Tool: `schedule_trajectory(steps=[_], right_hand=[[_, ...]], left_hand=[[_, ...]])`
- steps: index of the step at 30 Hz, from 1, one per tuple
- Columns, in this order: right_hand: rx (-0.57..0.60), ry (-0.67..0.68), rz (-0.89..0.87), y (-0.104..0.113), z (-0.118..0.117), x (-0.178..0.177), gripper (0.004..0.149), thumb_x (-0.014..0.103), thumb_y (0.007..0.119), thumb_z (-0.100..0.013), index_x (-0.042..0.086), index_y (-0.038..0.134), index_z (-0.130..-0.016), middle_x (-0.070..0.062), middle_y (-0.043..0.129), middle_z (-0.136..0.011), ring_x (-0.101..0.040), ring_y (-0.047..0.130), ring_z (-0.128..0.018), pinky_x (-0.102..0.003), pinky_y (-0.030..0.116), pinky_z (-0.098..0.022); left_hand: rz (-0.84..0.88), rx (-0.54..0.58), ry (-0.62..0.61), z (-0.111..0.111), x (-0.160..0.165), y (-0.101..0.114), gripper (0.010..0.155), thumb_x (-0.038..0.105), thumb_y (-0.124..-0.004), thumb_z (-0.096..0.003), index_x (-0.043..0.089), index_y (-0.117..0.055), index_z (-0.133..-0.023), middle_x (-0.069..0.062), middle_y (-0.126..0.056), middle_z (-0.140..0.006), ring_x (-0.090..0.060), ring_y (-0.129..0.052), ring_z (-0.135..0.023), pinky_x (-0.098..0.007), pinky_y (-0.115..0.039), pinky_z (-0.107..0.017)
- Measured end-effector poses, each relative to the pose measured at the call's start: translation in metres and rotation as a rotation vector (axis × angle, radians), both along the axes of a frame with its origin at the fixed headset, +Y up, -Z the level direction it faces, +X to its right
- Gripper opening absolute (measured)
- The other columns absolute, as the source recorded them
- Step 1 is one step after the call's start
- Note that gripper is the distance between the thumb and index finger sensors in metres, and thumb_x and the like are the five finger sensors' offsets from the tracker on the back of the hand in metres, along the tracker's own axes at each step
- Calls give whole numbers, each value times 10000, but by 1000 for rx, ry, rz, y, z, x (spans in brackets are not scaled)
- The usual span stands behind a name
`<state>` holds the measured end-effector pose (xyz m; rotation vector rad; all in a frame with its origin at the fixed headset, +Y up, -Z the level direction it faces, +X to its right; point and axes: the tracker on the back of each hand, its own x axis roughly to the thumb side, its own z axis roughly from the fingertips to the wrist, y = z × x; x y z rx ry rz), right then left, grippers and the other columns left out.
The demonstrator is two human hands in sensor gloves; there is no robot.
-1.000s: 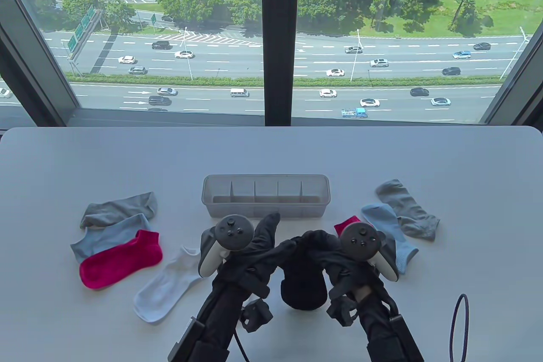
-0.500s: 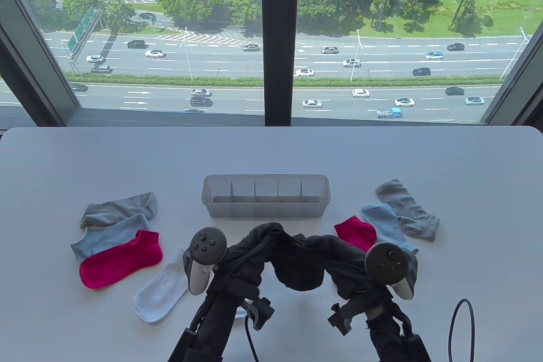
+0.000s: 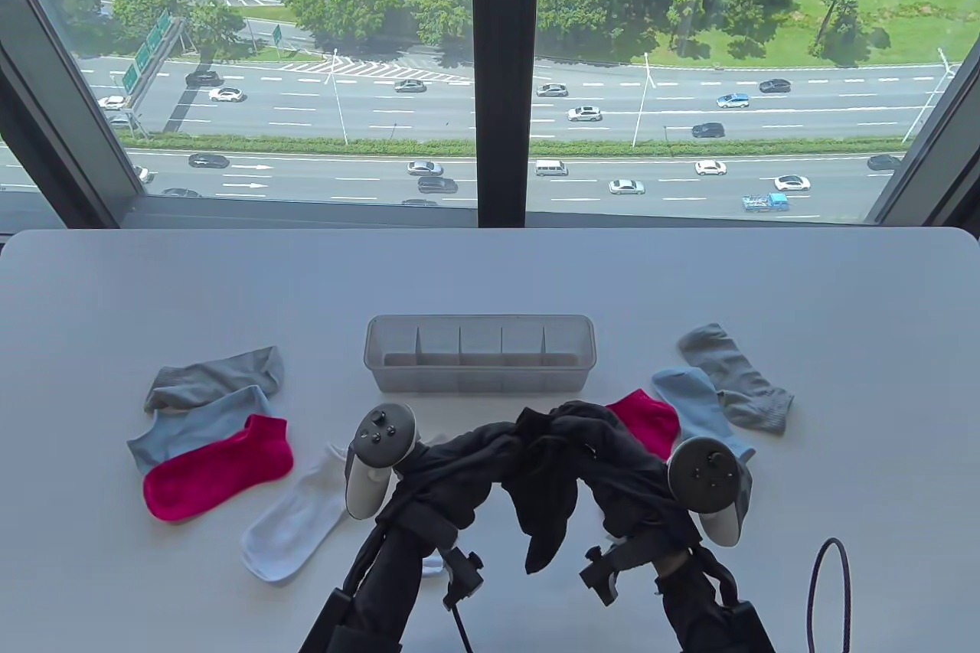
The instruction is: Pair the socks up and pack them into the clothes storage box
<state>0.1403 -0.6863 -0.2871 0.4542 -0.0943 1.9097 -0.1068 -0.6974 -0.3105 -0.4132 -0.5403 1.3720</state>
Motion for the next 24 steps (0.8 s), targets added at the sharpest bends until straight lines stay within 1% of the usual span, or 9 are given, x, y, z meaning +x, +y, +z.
schedule_trajectory(steps=[4, 6, 8, 10, 12, 16, 18, 20, 24], right_hand=[[-9, -46, 20, -4, 1, -4, 392, 327, 732, -575, 224, 697, -952, -256, 718, -1025, -454, 759, -883, -616, 635, -661], [-17, -94, 30, -5, 3, -6, 389, 330, 722, -586, 195, 689, -950, -244, 757, -995, -433, 804, -848, -600, 662, -646], [-7, -116, 51, -5, 3, -7, 388, 324, 721, -587, 176, 692, -945, -240, 785, -971, -422, 830, -825, -594, 681, -633], [6, -139, 91, -5, 4, -7, 393, 316, 720, -586, 156, 690, -944, -229, 806, -950, -410, 850, -806, -586, 697, -620], [40, -149, 150, -4, 3, -5, 417, 324, 731, -577, 156, 675, -955, -229, 785, -971, -417, 830, -827, -592, 683, -631], [-17, 143, 304, -1, -6, 4, 837, 392, 763, -555, 177, 214, -1149, -347, 213, -1173, -604, 268, -1006, -733, 408, -691], [-69, 209, 331, -4, -8, 7, 786, 372, 768, -563, 211, 270, -1150, -360, 99, -1150, -613, 153, -986, -748, 332, -686], [-53, 112, 299, -7, -9, 9, 451, 319, 759, -574, 208, 666, -1001, -305, 397, -1175, -605, 310, -1005, -732, 400, -687], [-3, 48, 234, -2, -8, 8, 417, 300, 775, -554, 147, 729, -939, -176, 906, -874, -409, 868, -812, -592, 691, -640]], left_hand=[[-1, -19, -106, 3, 6, -2, 721, 565, -668, -557, 88, -608, -1095, -240, -670, -1130, -517, -652, -1022, -708, -553, -707], [-136, 22, -152, 5, 12, 1, 795, 593, -698, -536, 126, -459, -1134, -204, -534, -1192, -509, -544, -1080, -721, -507, -725], [-238, 73, -67, 7, 16, 5, 704, 488, -732, -554, 153, -459, -1110, -173, -547, -1179, -503, -571, -1065, -717, -514, -724], [-302, 126, 60, 9, 17, 9, 485, 348, -698, -585, 161, -628, -1026, -174, -674, -1117, -500, -670, -1009, -699, -552, -713], [-343, 169, 62, 10, 17, 11, 452, 323, -658, -593, 145, -675, -1008, -187, -719, -1091, -500, -706, -984, -695, -568, -705], [-420, 200, -52, 12, 19, 16, 487, 328, -627, -600, 161, -652, -1057, -192, -652, -1139, -507, -622, -1036, -711, -520, -721], [-493, 205, -84, 14, 23, 19, 504, 327, -613, -605, 169, -632, -1084, -190, -600, -1167, -509, -562, -1065, -718, -486, -731], [-580, 235, -40, 15, 25, 22, 496, 309, -604, -607, 133, -640, -1070, -196, -624, -1149, -510, -577, -1054, -716, -486, -731], [-640, 387, 119, 17, 23, 29, 466, 266, -623, -601, 120, -650, -1043, -199, -789, -1006, -466, -791, -910, -646, -630, -696]])
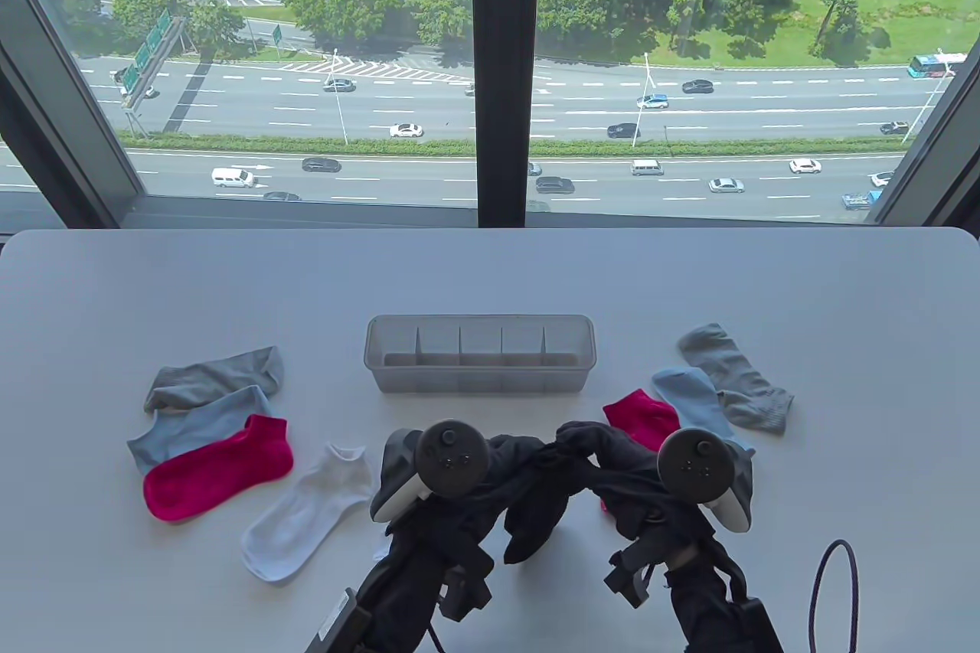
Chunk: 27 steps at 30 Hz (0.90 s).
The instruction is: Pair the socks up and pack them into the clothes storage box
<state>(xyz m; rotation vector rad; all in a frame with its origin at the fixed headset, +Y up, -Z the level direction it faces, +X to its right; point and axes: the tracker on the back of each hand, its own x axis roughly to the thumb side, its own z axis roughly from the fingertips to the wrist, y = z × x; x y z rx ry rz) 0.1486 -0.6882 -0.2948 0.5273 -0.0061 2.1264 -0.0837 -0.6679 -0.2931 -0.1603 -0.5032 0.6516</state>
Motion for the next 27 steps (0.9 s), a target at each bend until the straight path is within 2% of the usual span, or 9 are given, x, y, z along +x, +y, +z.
schedule_trajectory(steps=[3, 7, 11, 13, 14, 17, 20, 23, 27], right_hand=[[81, -4, -13, 17, 6, -1, 419, 296, 739, -573, 123, 718, -954, -89, 975, -685, -291, 964, -636, -550, 736, -611], [33, 23, 5, 20, 6, -2, 423, 294, 720, -591, 96, 715, -965, -63, 987, -556, -233, 975, -478, -533, 757, -577], [-38, -82, 205, -13, -4, -12, 443, 296, 701, -590, 108, 674, -991, -65, 974, -647, -263, 967, -582, -552, 728, -611], [-92, -150, 237, -32, -8, -14, 545, 265, 688, -592, 75, 534, -1079, -271, 799, -970, -487, 772, -869, -653, 603, -660], [-125, -132, 246, -36, -9, -11, 581, 259, 685, -593, 66, 474, -1099, -317, 665, -1058, -545, 621, -948, -670, 572, -670], [-90, -151, 231, -29, -8, -2, 544, 237, 718, -583, 86, 556, -1080, -334, 567, -1104, -579, 499, -980, -686, 538, -675], [-92, -49, 302, -21, -6, -4, 506, 238, 754, -570, 87, 646, -1041, -311, 642, -1062, -534, 640, -910, -596, 636, -654], [-199, 108, 425, -25, -4, -14, 508, 235, 760, -567, 55, 650, -1030, -318, 679, -1021, -481, 735, -837, -529, 710, -603], [-418, 292, 660, -48, -3, -32, 520, 189, 772, -565, 94, 609, -1050, -324, 605, -1061, -494, 679, -880, -543, 677, -632]], left_hand=[[114, -42, -70, -1, -3, 7, 459, 231, -607, -600, 134, -615, -1048, -142, -888, -865, -376, -928, -759, -581, -757, -624], [218, -339, -217, -8, -5, -2, 457, 226, -558, -605, 103, -587, -1045, -128, -913, -754, -295, -963, -608, -547, -796, -544], [12, -277, 3, -15, -3, -33, 501, 247, -589, -610, 79, -545, -1080, -156, -910, -824, -381, -949, -697, -590, -758, -588], [-144, -267, 101, -13, 2, -47, 730, 320, -624, -610, 106, -167, -1138, -310, -320, -1191, -594, -378, -1080, -741, -447, -726], [-263, -242, 135, -11, 4, -47, 752, 322, -624, -612, 188, -93, -1127, -220, -66, -1196, -525, -128, -1119, -752, -260, -758], [-363, -176, -20, -6, 14, -38, 549, 268, -646, -602, 193, -476, -1119, -127, -389, -1222, -453, -364, -1144, -723, -358, -769], [-400, -453, -290, 0, 32, -53, 418, 316, -668, -599, 204, -782, -985, -103, -792, -1084, -390, -717, -1046, -620, -489, -785], [-668, -533, -243, 4, 41, -76, 460, 315, -644, -598, 212, -666, -1046, -30, -600, -1168, -324, -480, -1133, -604, -380, -808], [-638, -518, -186, -4, 31, -84, 462, 240, -628, -598, 229, -602, -1059, 34, -406, -1211, -273, -276, -1164, -587, -257, -811]])
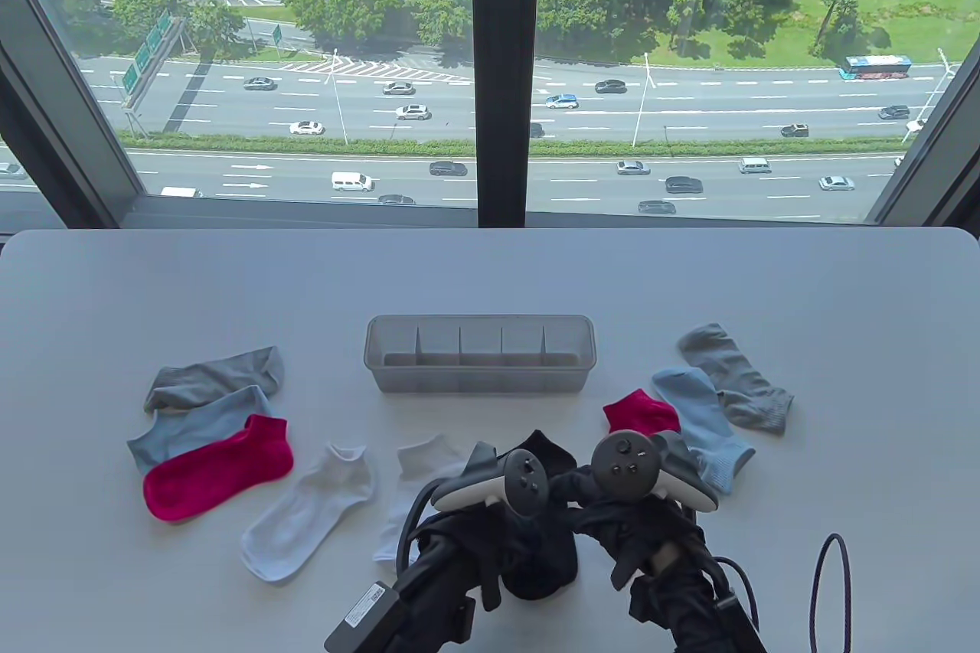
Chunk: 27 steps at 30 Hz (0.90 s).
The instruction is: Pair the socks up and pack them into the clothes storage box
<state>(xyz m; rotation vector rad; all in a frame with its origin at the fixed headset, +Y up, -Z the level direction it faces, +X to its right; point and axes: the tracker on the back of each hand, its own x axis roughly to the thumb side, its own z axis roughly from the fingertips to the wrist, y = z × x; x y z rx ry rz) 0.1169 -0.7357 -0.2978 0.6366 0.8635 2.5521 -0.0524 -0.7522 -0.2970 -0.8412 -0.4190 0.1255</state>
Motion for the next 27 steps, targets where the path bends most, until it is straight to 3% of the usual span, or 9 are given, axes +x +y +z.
schedule_trajectory(steps=[2, 7, 10, 12, 17, 19, 21, 23, 27], right_hand=[[-79, 74, 170, -14, 3, -7, 596, 195, 774, -567, 164, 502, -1096, -342, 468, -1107, -518, 562, -936, -583, 609, -673], [35, 71, 292, -32, 5, -23, 674, 264, 812, -545, 251, 415, -1088, -317, 368, -1050, -460, 478, -865, -543, 554, -677], [221, -32, 283, -35, 5, -28, 495, 331, 778, -544, 301, 543, -979, -266, 547, -983, -409, 615, -796, -509, 642, -611], [171, -114, 245, -35, 2, -27, 400, 334, 733, -555, 291, 613, -935, -254, 593, -955, -411, 641, -773, -515, 651, -590], [92, -181, 119, -32, -2, -17, 363, 337, 586, -604, 215, 668, -935, -270, 566, -980, -434, 609, -789, -523, 629, -605], [62, -203, 35, -32, -2, -15, 411, 291, 626, -595, 141, 654, -977, -303, 516, -1013, -461, 585, -808, -535, 618, -620], [-55, -109, 15, -33, 0, -17, 652, 252, 717, -584, 170, 329, -1101, -358, 346, -1053, -503, 457, -849, -568, 527, -660], [-36, -57, 64, -33, 2, -22, 786, 298, 759, -569, 212, 183, -1096, -376, 263, -1057, -515, 398, -864, -578, 487, -675], [84, -195, 13, -33, -1, -24, 435, 329, 682, -581, 208, 571, -984, -334, 435, -1041, -480, 528, -836, -548, 578, -641]], left_hand=[[54, -26, 21, -4, -7, -6, 484, 217, -629, -593, 252, -549, -1068, 70, -326, -1212, -248, -202, -1161, -590, -229, -805], [89, -86, 56, -9, -16, -12, 625, 354, -702, -576, 263, -383, -1106, 58, -173, -1213, -248, -73, -1146, -618, -158, -783], [74, -101, 51, -8, -16, -15, 725, 415, -747, -552, 284, -297, -1105, 39, -113, -1206, -255, -16, -1128, -624, -122, -771], [55, -99, 55, -8, -16, -16, 740, 401, -754, -551, 298, -263, -1095, 76, -83, -1197, -255, 9, -1119, -623, -108, -768], [105, 37, 103, -11, -17, -16, 446, 258, -639, -602, 261, -518, -1031, 81, -223, -1211, -274, -109, -1140, -650, -167, -772], [148, 10, 129, -13, -20, -16, 410, 238, -600, -615, 230, -564, -1024, 71, -253, -1213, -276, -118, -1141, -653, -167, -767], [188, 6, 144, -15, -21, -16, 408, 227, -581, -616, 199, -594, -1023, 60, -281, -1214, -286, -122, -1140, -659, -162, -759], [183, 5, 138, -15, -19, -15, 412, 225, -568, -615, 179, -601, -1023, 45, -283, -1215, -299, -116, -1139, -668, -162, -756], [190, -14, 122, -13, -20, -16, 432, 251, -546, -615, 186, -544, -1042, 10, -240, -1218, -316, -81, -1131, -671, -134, -745]])
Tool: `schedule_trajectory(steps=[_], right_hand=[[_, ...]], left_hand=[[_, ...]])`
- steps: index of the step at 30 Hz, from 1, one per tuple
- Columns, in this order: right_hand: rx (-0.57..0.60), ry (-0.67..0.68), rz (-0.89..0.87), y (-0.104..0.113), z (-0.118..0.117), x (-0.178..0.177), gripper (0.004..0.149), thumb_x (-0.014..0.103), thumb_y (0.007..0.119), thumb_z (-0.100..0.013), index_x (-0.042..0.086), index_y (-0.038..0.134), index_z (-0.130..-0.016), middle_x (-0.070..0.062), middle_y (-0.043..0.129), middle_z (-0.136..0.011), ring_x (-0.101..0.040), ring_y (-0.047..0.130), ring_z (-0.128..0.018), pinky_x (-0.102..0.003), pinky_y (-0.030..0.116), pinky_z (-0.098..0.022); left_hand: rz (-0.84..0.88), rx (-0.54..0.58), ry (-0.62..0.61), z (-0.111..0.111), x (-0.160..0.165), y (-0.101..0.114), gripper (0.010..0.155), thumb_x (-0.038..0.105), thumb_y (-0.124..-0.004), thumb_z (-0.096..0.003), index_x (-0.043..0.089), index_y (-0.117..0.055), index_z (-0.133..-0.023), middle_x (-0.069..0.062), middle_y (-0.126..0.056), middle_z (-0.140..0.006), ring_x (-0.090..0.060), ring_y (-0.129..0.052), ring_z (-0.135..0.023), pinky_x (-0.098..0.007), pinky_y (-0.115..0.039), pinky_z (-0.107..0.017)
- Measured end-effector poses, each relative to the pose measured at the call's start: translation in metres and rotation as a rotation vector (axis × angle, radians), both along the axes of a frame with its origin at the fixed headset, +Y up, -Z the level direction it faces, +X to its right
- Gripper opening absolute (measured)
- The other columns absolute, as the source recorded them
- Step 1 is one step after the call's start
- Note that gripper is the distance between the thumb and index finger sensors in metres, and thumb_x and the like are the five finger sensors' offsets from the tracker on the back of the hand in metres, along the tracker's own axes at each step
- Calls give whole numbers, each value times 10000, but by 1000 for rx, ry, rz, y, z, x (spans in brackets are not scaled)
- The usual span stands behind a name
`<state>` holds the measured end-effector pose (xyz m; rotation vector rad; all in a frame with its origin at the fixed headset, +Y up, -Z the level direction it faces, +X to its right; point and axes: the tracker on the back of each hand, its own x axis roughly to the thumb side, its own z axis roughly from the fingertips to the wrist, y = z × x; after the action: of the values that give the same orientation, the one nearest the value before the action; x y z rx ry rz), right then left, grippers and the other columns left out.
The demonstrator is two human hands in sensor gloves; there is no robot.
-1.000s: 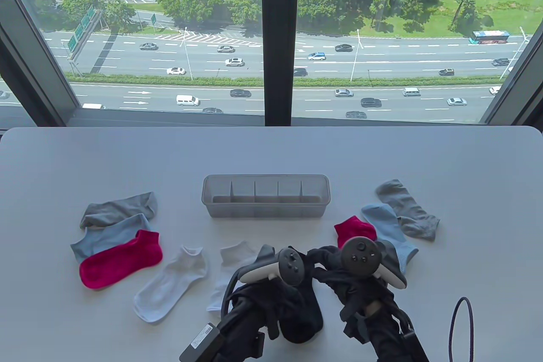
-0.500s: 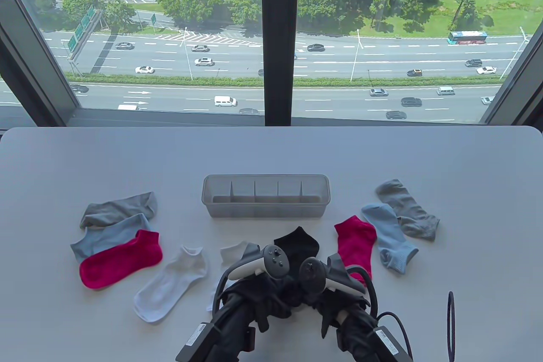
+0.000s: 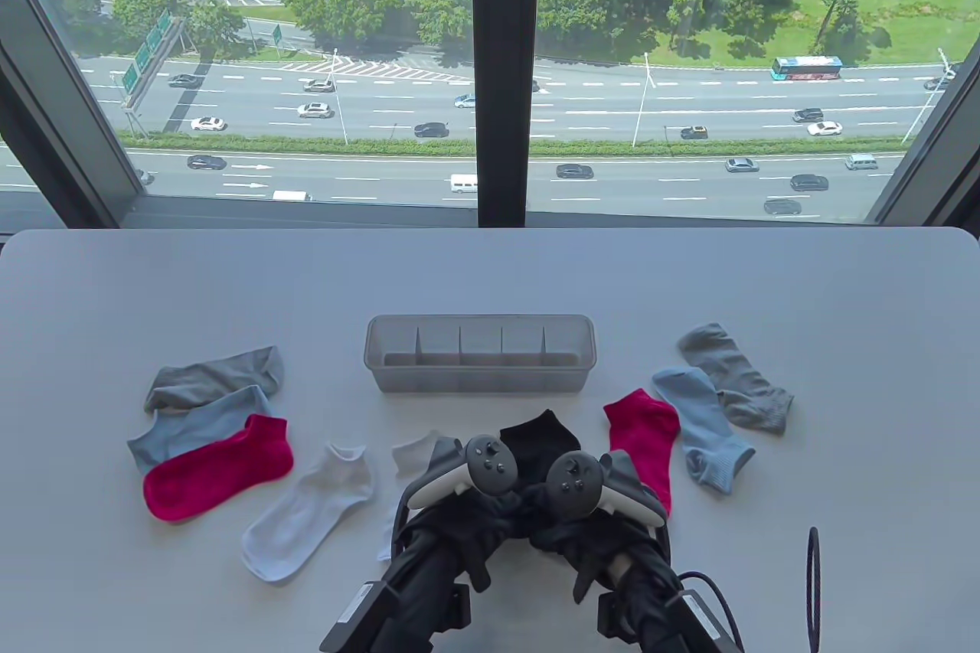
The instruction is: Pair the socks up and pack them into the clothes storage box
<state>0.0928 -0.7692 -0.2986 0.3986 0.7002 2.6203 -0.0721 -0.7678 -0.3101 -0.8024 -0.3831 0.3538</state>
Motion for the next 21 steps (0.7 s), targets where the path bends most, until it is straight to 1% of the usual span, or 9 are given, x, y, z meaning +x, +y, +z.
schedule_trajectory(steps=[2, 3, 5, 8, 10, 12, 15, 19, 21], right_hand=[[-38, -30, -46, -1, -1, 6, 409, 332, 654, -583, 166, 634, -955, -315, 435, -1044, -463, 529, -837, -531, 570, -644], [-48, -37, -77, -1, -2, 9, 401, 338, 626, -590, 157, 658, -947, -311, 439, -1047, -464, 529, -839, -532, 568, -646], [-60, -85, -145, -2, -3, 13, 402, 339, 587, -599, 127, 708, -918, -308, 459, -1046, -469, 533, -838, -537, 572, -642], [-70, -125, -178, -3, -3, 15, 415, 344, 564, -613, 98, 736, -900, -305, 464, -1043, -468, 529, -830, -537, 565, -639], [-54, -112, -157, -3, -3, 14, 530, 360, 643, -594, 71, 579, -1034, -310, 451, -1046, -461, 534, -829, -526, 573, -638], [-104, -40, -149, -3, -3, 14, 586, 364, 682, -588, 164, 449, -1086, -332, 372, -1061, -475, 480, -847, -535, 534, -657], [-76, -66, -143, -3, -3, 13, 414, 329, 637, -596, 167, 658, -976, -321, 400, -1059, -474, 497, -843, -535, 548, -652], [-74, -97, -149, -4, -4, 13, 396, 299, 557, -617, 91, 689, -927, -299, 428, -1044, -465, 506, -831, -530, 552, -645], [-76, -134, -182, -4, -3, 14, 392, 291, 539, -631, 55, 720, -886, -293, 463, -1030, -462, 514, -827, -538, 550, -640]], left_hand=[[10, -13, 20, 0, -2, 0, 622, 387, -670, -583, 243, -340, -1090, -14, -216, -1218, -348, -65, -1122, -676, -117, -738], [9, -1, 25, 0, -2, 1, 658, 374, -681, -583, 279, -256, -1077, -12, -238, -1216, -355, -80, -1124, -676, -120, -739], [-1, 77, 48, -1, -1, 3, 556, 307, -665, -595, 324, -336, -1043, -15, -335, -1208, -395, -144, -1130, -687, -150, -744], [-1, 121, 56, 0, 2, 5, 417, 267, -624, -610, 227, -559, -1020, -33, -406, -1196, -415, -224, -1130, -693, -194, -747], [-2, 130, 55, 0, 1, 4, 408, 248, -594, -613, 202, -577, -1018, -27, -408, -1196, -412, -226, -1131, -696, -192, -746], [2, 121, 52, 0, 1, 4, 413, 240, -573, -614, 189, -573, -1024, -26, -395, -1199, -410, -213, -1132, -697, -187, -745], [8, 119, 48, 0, 1, 3, 415, 242, -553, -617, 178, -573, -1027, -39, -392, -1199, -412, -214, -1131, -699, -188, -744], [-23, 109, 14, 3, 6, 4, 557, 328, -612, -607, 223, -358, -1091, -68, -348, -1208, -412, -209, -1134, -704, -162, -740], [-45, 146, 5, 4, 9, 5, 473, 265, -584, -613, 227, -459, -1067, -35, -386, -1201, -403, -238, -1140, -706, -170, -745]])
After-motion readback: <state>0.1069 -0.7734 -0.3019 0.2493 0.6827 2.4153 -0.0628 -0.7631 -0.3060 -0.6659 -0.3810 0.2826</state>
